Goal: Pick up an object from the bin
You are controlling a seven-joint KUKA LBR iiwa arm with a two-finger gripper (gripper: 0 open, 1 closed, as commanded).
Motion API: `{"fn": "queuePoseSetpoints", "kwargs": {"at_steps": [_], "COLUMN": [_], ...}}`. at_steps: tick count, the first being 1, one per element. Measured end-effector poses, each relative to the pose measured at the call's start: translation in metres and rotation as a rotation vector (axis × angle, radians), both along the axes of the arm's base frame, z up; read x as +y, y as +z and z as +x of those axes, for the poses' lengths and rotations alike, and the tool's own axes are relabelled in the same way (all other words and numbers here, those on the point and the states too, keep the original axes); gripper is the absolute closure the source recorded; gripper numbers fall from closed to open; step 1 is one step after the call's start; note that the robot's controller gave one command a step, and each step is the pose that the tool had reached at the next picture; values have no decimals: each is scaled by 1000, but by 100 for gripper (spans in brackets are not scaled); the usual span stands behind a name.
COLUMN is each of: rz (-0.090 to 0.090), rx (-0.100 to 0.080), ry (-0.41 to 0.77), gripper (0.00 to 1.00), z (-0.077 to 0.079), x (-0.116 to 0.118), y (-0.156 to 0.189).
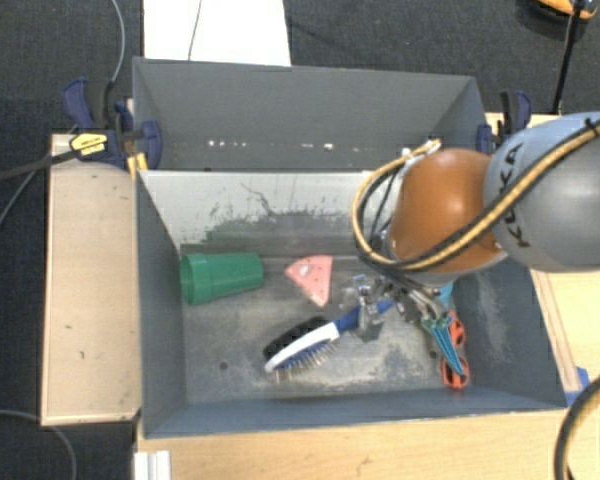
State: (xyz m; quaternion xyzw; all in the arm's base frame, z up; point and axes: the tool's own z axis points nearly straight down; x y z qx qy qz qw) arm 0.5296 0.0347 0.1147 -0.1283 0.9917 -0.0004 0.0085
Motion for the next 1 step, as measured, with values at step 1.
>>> {"fn": "queuePoseSetpoints", "kwargs": {"at_steps": [1], "rz": [0], "rx": [10], "ry": [-81], "gripper": [100], "z": [-22], "x": [-1], "y": [181]}}
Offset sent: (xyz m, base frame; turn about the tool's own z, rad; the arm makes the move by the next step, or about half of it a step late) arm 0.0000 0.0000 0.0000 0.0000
